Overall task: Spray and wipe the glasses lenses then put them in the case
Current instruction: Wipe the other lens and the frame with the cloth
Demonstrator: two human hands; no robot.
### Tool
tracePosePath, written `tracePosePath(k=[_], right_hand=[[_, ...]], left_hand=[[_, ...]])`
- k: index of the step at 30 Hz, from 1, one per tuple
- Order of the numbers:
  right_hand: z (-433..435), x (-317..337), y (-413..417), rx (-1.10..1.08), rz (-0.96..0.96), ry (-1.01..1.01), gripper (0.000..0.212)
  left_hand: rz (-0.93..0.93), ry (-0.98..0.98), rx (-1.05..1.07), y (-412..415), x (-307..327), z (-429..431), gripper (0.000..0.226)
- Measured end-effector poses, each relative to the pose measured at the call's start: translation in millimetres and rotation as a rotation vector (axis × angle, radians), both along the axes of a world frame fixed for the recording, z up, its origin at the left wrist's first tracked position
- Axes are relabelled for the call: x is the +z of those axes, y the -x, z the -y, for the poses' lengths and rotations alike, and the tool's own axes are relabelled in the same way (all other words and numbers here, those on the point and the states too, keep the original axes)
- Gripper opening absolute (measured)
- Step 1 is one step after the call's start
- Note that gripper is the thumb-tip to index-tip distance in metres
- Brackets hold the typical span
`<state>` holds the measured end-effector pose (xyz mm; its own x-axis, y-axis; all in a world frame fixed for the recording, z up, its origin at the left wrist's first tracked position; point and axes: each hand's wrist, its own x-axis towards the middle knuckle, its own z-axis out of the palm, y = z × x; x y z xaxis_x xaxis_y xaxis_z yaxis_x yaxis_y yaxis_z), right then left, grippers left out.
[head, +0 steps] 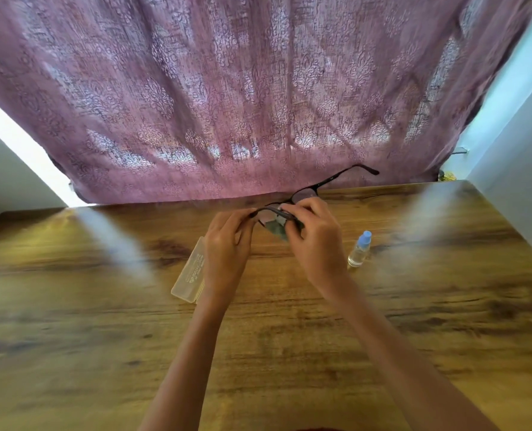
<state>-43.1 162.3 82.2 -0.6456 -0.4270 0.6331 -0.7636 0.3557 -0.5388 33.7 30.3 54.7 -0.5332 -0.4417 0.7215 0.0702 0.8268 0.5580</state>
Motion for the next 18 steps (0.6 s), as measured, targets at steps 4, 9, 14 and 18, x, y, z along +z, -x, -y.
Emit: tracePosePath(k=[4,9,14,18], right_hand=[[-22,-7,13,-0.077,0.040,0.111,0.024],[-31,-10,31,-0.133,0.228,0.249,0.022],[-25,-12,36,-0.125,0.269,0.288,0.017],[-21,-14,38,-0.133,0.456,0.364,0.024]], left_hand=[[-0.016,-0.059,0.020,-5,-5,8,0.016],[0.009,-0.078,-0.006,-7,-6,8,0.016],[-0.010,-0.051,-0.026,-7,-4,4,0.018],[-0.018,-0.044,-0.017,-6,-2,1,0.018]])
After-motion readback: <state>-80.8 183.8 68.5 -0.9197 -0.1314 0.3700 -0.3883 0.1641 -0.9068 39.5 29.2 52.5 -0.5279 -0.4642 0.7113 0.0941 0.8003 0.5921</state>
